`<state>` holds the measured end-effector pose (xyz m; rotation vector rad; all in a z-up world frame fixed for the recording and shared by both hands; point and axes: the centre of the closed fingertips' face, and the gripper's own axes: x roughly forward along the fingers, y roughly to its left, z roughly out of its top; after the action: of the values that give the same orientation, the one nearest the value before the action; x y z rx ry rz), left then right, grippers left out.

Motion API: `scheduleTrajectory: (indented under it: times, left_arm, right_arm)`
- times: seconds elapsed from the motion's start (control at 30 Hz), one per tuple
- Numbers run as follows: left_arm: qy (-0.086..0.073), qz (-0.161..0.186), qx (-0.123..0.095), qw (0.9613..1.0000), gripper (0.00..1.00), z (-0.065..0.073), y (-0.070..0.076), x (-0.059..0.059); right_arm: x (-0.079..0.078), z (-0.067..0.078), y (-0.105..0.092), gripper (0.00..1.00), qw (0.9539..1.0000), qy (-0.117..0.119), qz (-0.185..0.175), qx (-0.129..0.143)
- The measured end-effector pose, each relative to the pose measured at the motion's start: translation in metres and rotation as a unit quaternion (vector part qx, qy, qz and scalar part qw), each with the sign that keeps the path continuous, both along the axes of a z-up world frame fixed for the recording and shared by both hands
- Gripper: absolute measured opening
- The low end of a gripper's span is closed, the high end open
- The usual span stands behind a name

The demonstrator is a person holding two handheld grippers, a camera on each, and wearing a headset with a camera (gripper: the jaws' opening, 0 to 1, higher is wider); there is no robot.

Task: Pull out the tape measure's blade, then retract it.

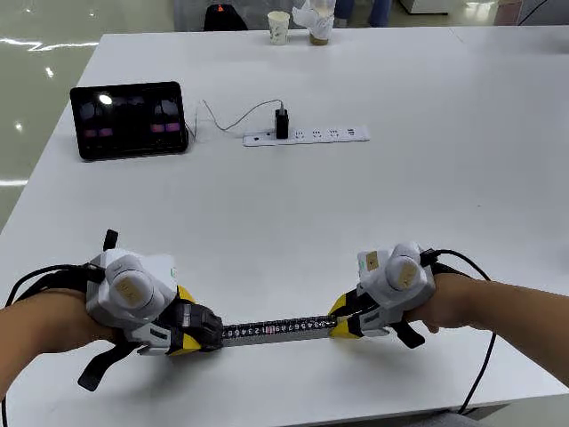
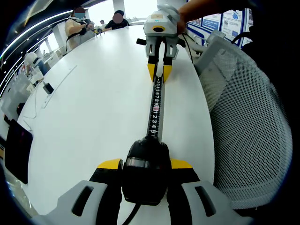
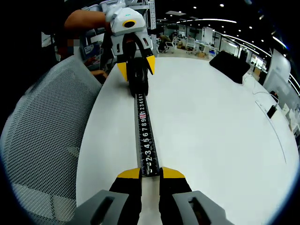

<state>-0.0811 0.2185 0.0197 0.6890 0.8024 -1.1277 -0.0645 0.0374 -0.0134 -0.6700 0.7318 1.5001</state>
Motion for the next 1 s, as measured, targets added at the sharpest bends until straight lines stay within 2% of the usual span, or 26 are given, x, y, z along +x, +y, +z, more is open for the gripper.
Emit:
scheduleTrajectory:
  times: [1.0]
  left_arm:
    - [0.000, 0.000, 0.000, 1.0000, 0.31, 0.000, 0.000, 0.000]
  right_arm:
    - [0.002, 0.000, -0.018, 0.10, 0.9999, 0.000, -0.011, -0.005]
